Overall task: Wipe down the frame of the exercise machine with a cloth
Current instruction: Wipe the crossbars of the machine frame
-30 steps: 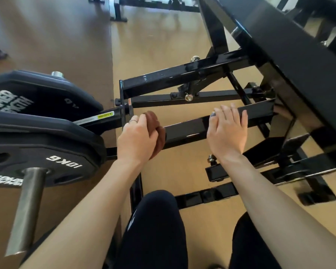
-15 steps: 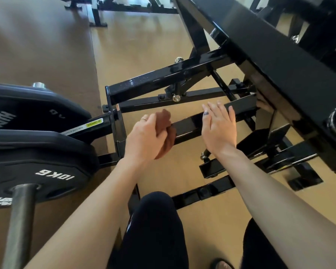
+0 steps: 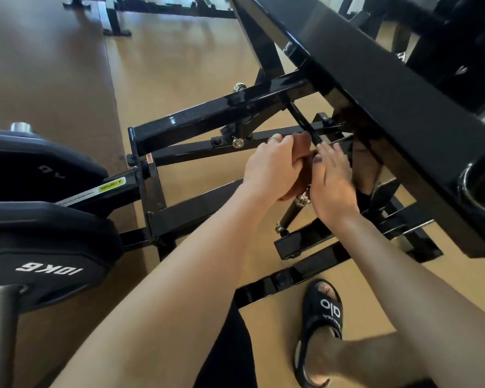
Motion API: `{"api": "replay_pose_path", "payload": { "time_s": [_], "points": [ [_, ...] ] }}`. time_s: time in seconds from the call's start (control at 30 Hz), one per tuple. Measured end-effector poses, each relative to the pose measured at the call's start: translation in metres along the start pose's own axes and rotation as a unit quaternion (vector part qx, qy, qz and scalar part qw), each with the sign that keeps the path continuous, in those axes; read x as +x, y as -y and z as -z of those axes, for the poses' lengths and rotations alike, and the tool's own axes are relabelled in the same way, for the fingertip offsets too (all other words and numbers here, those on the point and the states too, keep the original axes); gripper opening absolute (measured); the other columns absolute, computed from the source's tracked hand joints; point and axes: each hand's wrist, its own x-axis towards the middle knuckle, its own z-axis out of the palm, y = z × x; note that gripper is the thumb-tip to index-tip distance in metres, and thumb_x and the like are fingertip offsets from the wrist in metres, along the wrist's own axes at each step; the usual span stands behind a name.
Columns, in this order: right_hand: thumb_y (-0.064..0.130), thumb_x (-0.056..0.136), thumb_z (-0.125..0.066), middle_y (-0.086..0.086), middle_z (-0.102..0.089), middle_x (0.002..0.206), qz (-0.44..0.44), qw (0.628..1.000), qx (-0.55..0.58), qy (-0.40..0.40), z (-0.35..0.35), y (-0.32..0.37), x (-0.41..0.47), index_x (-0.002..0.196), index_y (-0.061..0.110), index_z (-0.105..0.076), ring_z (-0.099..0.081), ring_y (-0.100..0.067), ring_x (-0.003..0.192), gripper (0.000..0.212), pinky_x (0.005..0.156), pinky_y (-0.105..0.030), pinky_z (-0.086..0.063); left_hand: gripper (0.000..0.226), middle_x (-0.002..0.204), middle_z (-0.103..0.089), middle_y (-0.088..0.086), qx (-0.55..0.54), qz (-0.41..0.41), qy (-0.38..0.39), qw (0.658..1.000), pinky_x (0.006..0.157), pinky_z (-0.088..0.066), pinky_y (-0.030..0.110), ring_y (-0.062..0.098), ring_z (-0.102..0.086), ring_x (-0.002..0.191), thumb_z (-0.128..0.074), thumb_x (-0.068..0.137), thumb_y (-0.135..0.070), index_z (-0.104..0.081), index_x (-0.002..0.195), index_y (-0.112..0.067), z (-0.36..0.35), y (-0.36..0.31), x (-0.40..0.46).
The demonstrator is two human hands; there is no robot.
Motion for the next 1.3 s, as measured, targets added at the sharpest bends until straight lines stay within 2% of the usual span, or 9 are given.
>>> {"api": "replay_pose_path", "payload": {
  "time_s": [0.07,0.17,0.4,0.57,0.73,0.97,1.1,1.2,1.3],
  "points": [
    [0.042,0.109,-0.008,0.001,-0.017,0.171,0.026,0.997,-0.073,0.019,-0.003,-0.006,-0.001,0.161,0.021,-0.030,0.000,-0.008,0.157,0.060,0.123,-0.026,0.008,0.037,0.129,-0.062,0.004,-0.006,-0.001,0.000,1.000,0.084,-0.059,0.040,0.023,-0.063,0.108,-0.060,0.100,-0.035,-0.056,0.133,-0.020,0.006,0.010,-0.011],
    [0.050,0.100,-0.003,0.003,-0.015,0.171,0.022,0.999,-0.039,0.011,-0.007,-0.004,-0.004,0.160,0.023,-0.032,0.000,-0.010,0.158,0.072,0.118,-0.021,0.013,0.035,0.126,-0.061,0.000,-0.015,0.036,-0.017,0.999,0.082,-0.059,0.035,0.019,-0.062,0.104,-0.063,0.098,-0.034,-0.056,0.132,-0.023,0.024,0.044,-0.048],
    [0.060,0.098,-0.002,-0.012,-0.014,0.171,-0.024,0.991,-0.124,-0.036,-0.025,0.028,-0.008,0.159,0.011,-0.031,-0.001,-0.029,0.159,0.083,0.124,-0.041,0.007,0.028,0.111,-0.060,-0.003,0.000,0.165,-0.057,0.985,0.082,-0.056,0.039,0.023,-0.062,0.098,-0.062,0.100,-0.032,-0.060,0.122,-0.015,0.074,0.103,-0.109],
    [0.056,0.103,-0.009,-0.017,-0.013,0.170,-0.048,0.990,-0.125,-0.051,-0.032,0.037,-0.005,0.157,0.006,-0.032,0.000,-0.032,0.158,0.077,0.127,-0.047,0.003,0.027,0.123,-0.063,0.001,0.008,0.094,-0.034,0.995,0.080,-0.049,0.029,0.022,-0.062,0.105,-0.062,0.100,-0.031,-0.062,0.124,-0.019,0.035,0.055,-0.052],
    [0.053,0.106,-0.012,-0.015,-0.009,0.171,-0.021,0.990,-0.132,-0.040,-0.031,0.023,-0.007,0.159,0.008,-0.028,0.004,-0.028,0.159,0.070,0.128,-0.047,0.003,0.035,0.126,-0.062,-0.001,-0.020,0.074,-0.012,0.997,0.088,-0.058,0.040,0.021,-0.063,0.106,-0.062,0.099,-0.034,-0.058,0.133,-0.025,0.025,0.039,-0.042],
    [0.052,0.105,-0.014,-0.018,-0.014,0.169,-0.030,0.987,-0.149,-0.058,-0.036,0.030,-0.006,0.156,0.006,-0.031,-0.001,-0.034,0.158,0.071,0.127,-0.048,0.003,0.030,0.115,-0.064,0.001,-0.010,0.199,-0.035,0.979,0.092,-0.056,0.049,0.023,-0.063,0.102,-0.062,0.099,-0.034,-0.062,0.125,-0.019,0.093,0.126,-0.128],
    [0.048,0.108,-0.019,-0.019,-0.015,0.169,-0.053,0.988,-0.125,-0.069,-0.038,0.037,-0.004,0.154,0.004,-0.034,-0.001,-0.035,0.158,0.065,0.127,-0.050,0.002,0.026,0.114,-0.063,0.002,-0.008,0.187,-0.025,0.982,0.090,-0.056,0.048,0.025,-0.063,0.101,-0.061,0.099,-0.030,-0.063,0.119,-0.015,0.090,0.110,-0.114],
    [0.043,0.106,-0.016,-0.014,-0.018,0.169,-0.064,0.996,-0.011,-0.066,-0.033,0.035,-0.001,0.150,0.006,-0.042,-0.002,-0.026,0.159,0.064,0.128,-0.041,0.004,0.025,0.120,-0.063,0.004,0.002,0.109,0.005,0.994,0.087,-0.054,0.040,0.026,-0.062,0.106,-0.060,0.099,-0.029,-0.063,0.120,-0.016,0.056,0.068,-0.065],
    [0.044,0.101,-0.015,-0.004,-0.026,0.168,-0.098,0.983,0.142,-0.065,-0.024,0.025,-0.001,0.154,0.012,-0.041,-0.009,-0.012,0.156,0.067,0.112,-0.003,0.010,0.031,0.122,-0.062,0.006,0.009,0.030,0.010,0.999,0.081,-0.053,0.035,0.025,-0.062,0.105,-0.060,0.100,-0.031,-0.060,0.126,-0.015,0.014,0.011,-0.010]
  ]
}}
